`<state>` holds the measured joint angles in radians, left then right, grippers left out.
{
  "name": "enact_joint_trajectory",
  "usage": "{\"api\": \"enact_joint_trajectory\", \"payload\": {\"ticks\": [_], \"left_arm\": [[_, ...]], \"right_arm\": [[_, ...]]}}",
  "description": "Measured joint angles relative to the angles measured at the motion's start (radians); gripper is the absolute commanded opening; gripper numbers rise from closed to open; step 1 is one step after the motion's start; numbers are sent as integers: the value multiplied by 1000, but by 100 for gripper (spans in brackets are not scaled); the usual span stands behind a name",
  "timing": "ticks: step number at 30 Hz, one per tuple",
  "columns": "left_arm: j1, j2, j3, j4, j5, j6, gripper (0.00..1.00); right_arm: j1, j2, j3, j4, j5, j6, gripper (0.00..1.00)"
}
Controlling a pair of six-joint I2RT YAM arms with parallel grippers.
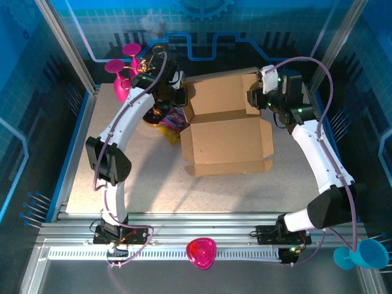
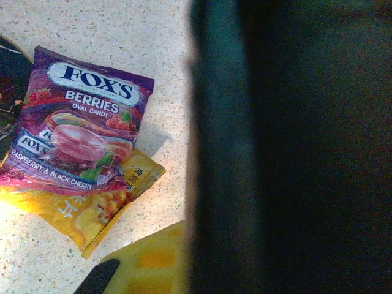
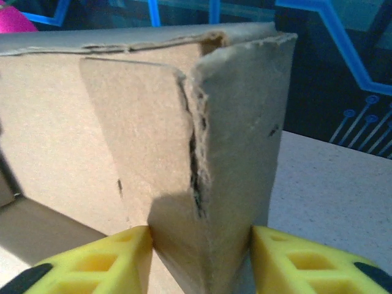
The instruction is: Fold the paper box
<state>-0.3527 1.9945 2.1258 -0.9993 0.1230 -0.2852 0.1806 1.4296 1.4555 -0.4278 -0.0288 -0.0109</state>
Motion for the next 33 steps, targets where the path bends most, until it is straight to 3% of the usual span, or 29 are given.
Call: {"api": "enact_joint_trajectory", "payload": {"ticks": [10,15,24,33], "left_arm": [[-2,0,0,-28,-35,-3,0],[-15,0,9,-33,-42,-4,0],[-32,1,34,-69,-56,-12,0],[-58,31,91,-103,-93,-41,0]], "right_arm": [[69,63,26,1,266,-50,1],[91,64,21,10,357,-42,0],[91,74,24,8,384,-42,0],[100,188,187,-120,507,-12,0]]}}
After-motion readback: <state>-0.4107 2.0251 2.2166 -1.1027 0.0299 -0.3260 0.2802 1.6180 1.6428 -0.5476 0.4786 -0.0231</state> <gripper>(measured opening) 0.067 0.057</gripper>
